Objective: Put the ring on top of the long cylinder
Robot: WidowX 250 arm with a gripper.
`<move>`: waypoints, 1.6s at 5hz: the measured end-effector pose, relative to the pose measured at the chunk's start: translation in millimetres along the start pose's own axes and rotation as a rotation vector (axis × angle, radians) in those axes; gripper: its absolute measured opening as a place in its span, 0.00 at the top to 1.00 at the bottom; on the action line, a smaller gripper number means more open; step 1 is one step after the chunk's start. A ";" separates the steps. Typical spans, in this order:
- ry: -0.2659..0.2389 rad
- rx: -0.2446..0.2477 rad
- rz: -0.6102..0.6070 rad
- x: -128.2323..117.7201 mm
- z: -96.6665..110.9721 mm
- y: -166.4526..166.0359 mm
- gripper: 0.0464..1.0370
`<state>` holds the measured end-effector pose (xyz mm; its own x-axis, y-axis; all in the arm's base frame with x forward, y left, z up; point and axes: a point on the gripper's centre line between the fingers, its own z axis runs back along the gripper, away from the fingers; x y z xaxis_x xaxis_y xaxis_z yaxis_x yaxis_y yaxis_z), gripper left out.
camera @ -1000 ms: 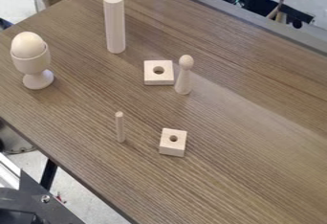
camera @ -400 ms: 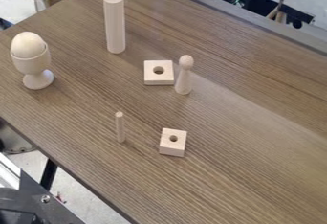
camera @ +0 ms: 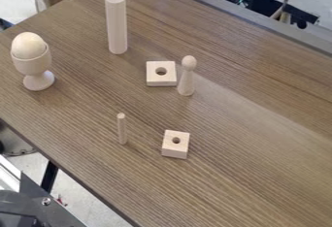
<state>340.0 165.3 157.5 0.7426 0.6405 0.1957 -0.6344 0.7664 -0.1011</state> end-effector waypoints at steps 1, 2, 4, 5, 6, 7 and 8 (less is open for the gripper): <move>0.038 -0.009 -0.006 -10.3 -9.4 0.2 0.31; 0.016 -0.022 -0.010 -14.8 -0.4 -1.5 0.31; 0.026 -0.027 -0.026 -20.2 -1.6 -8.6 0.31; 0.032 -0.024 -0.037 -21.5 -2.5 -11.2 0.31; 0.063 -0.012 -0.040 -21.5 -13.5 -10.0 0.31; 0.066 -0.012 -0.035 -19.6 -15.6 -10.4 0.31; 0.073 -0.009 -0.032 -18.4 -18.9 -10.0 0.31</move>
<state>336.7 146.8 136.5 0.7762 0.6175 0.1273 -0.6085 0.7865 -0.1052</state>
